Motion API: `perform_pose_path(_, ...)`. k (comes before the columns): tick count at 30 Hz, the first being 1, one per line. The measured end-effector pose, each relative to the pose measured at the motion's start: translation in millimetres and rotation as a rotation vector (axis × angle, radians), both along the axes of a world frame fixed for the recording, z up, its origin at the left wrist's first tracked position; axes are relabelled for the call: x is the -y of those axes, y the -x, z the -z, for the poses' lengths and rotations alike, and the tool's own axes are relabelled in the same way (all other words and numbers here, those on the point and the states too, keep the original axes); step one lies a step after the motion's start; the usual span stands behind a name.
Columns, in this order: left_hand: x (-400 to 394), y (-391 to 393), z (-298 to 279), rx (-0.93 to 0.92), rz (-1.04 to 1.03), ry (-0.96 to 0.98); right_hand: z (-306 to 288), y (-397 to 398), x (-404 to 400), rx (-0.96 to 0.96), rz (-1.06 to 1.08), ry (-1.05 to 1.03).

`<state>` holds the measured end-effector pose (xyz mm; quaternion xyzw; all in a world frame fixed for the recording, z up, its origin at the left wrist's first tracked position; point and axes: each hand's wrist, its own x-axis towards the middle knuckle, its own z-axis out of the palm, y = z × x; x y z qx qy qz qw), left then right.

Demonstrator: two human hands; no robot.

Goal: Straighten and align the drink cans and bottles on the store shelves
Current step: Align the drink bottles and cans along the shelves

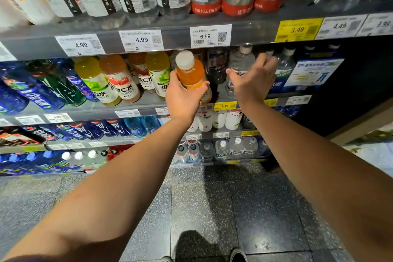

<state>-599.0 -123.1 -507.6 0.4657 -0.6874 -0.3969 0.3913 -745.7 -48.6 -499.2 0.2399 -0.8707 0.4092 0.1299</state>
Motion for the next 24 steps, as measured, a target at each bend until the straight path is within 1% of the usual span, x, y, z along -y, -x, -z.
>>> perform_pose_path(2,3.7,-7.1,-0.4,-0.018,-0.055,-0.018,-7.1,-12.8,4.5,-0.101,0.016,0.031)
perform_pose_path(4,11.0,-17.9,-0.3,-0.019,-0.078,-0.037,-8.0,-30.7,14.3,-0.196,-0.081,0.125)
perform_pose_path(5,13.6,-22.6,-0.3,-0.021,-0.074,-0.041,-6.2,-39.9,19.3,-0.213,-0.151,0.150)
perform_pose_path(6,16.5,-28.1,0.1,-0.024,-0.066,-0.040,-2.9,-48.4,25.6,-0.182,-0.229,0.150)
perform_pose_path(7,18.6,-33.1,0.7,-0.030,-0.056,-0.036,-0.4,-55.3,32.3,-0.100,-0.306,0.130)
perform_pose_path(9,22.1,-43.0,1.3,-0.029,-0.046,-0.025,3.7,-64.9,47.7,0.143,-0.405,0.045)
perform_pose_path(11,26.0,-52.8,2.6,-0.029,-0.046,-0.026,7.5,-67.9,61.6,0.359,-0.452,-0.020)
perform_pose_path(14,36.9,-71.2,5.1,-0.037,-0.063,-0.027,8.4,-71.4,78.2,0.503,-0.484,-0.048)
perform_pose_path(16,44.5,-82.6,5.5,-0.024,-0.073,-0.017,10.4,-71.9,87.9,0.562,-0.487,-0.058)
perform_pose_path(18,50.9,-92.7,4.3,-0.013,-0.069,-0.010,12.9,-73.9,96.9,0.578,-0.459,-0.067)
perform_pose_path(20,55.8,-99.9,4.2,-0.005,-0.056,-0.002,20.2,-73.6,106.2,0.555,-0.409,-0.055)
perform_pose_path(24,61.4,-109.0,5.6,0.005,-0.012,0.020,11.5,-82.7,107.7,0.465,-0.297,-0.104)
